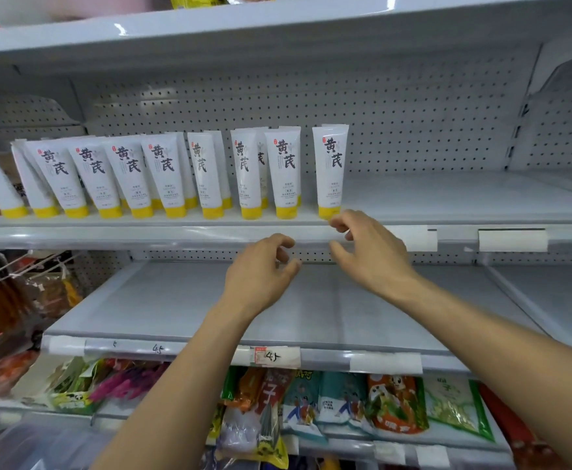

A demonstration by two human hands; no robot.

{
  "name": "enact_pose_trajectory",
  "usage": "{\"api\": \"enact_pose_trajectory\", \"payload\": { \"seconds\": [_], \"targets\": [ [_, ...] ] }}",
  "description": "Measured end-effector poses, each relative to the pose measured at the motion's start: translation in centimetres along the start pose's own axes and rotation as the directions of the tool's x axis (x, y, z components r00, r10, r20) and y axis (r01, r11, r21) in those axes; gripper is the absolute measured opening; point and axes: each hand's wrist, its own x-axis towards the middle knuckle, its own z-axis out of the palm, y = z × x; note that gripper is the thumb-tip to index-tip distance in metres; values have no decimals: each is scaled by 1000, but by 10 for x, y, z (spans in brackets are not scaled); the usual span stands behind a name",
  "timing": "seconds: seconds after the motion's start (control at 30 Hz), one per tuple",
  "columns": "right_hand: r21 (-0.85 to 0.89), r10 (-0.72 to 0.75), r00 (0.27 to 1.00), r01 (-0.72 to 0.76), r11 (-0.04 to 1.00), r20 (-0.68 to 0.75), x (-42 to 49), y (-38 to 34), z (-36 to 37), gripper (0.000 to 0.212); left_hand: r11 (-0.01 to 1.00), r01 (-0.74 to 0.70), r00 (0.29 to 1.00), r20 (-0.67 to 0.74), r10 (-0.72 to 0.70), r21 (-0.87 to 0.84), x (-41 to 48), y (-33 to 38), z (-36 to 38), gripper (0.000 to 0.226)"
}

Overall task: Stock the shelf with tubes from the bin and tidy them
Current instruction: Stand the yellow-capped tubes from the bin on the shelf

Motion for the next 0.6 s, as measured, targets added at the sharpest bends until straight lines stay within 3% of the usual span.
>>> {"api": "enact_pose_trajectory", "payload": {
  "seconds": [0.23,0.43,0.6],
  "targets": [
    [-115,-166,959,196,974,231,-31,-10,42,42,993,69,997,18,-71,95,-48,-34,8,38],
    [-76,-230,878,286,955,419,-43,-48,108,47,961,219,969,77,-234,167,-97,-105,7,40],
    [41,-306,782,340,940,543,-42,-110,188,43,908,357,904,164,-395,220,-138,-203,-7,39]
  ]
}}
